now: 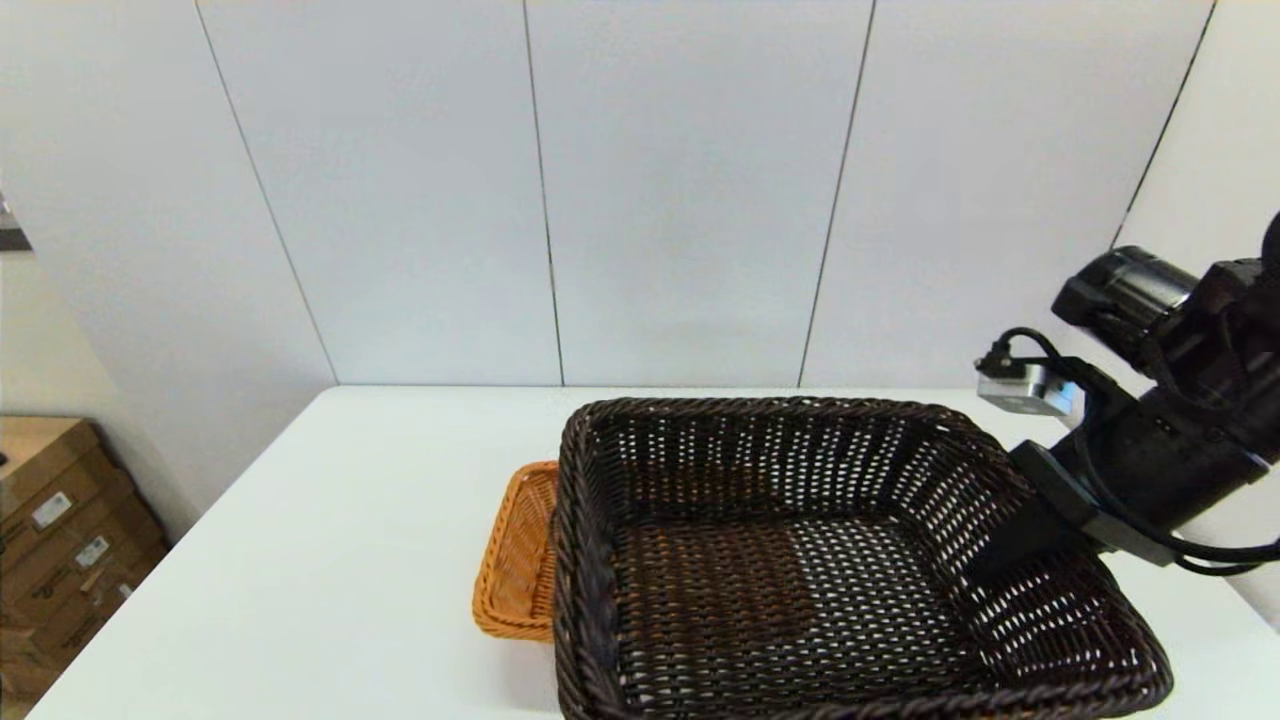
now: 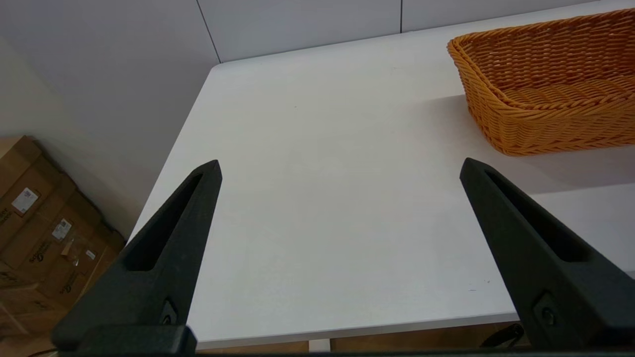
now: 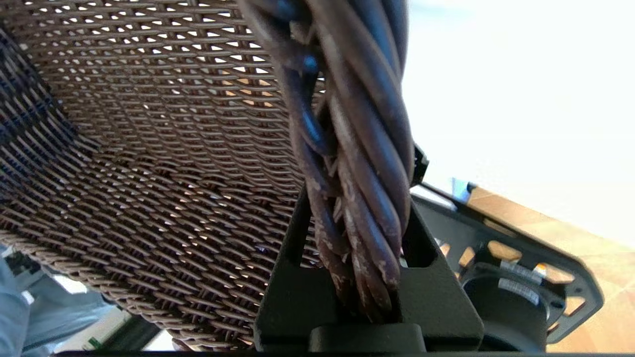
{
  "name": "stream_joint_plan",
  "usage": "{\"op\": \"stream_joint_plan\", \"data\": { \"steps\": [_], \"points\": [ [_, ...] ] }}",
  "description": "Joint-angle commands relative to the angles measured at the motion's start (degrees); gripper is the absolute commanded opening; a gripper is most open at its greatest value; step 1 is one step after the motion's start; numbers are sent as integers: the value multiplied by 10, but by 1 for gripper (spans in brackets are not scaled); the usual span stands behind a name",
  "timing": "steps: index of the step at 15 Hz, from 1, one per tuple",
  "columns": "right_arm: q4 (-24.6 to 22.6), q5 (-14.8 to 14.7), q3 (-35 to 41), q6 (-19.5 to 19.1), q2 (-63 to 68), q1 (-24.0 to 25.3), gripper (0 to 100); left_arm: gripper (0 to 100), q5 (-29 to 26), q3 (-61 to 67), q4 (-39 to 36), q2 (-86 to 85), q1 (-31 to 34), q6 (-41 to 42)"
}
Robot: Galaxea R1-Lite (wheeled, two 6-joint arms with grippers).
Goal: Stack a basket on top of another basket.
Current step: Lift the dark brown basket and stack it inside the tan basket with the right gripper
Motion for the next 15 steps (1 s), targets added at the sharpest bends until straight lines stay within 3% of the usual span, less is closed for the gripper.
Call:
{"op": "stream_joint_plan", "data": {
  "steps": [1, 4, 7, 11, 15],
  "points": [
    [5, -11, -48, 12, 59, 17, 0, 100, 0, 0, 1, 0, 0, 1],
    [5, -35, -90, 57, 93, 44, 0, 100, 0, 0, 1, 0, 0, 1],
    [5, -35, -117, 95, 120, 71, 0, 100, 0, 0, 1, 0, 1, 1],
    [5, -37, -154, 174, 149, 110, 0, 100, 0, 0, 0, 0, 0, 1],
    [3, -71, -193, 245, 178, 137, 0, 100, 0, 0, 0, 0, 0, 0]
  ]
}}
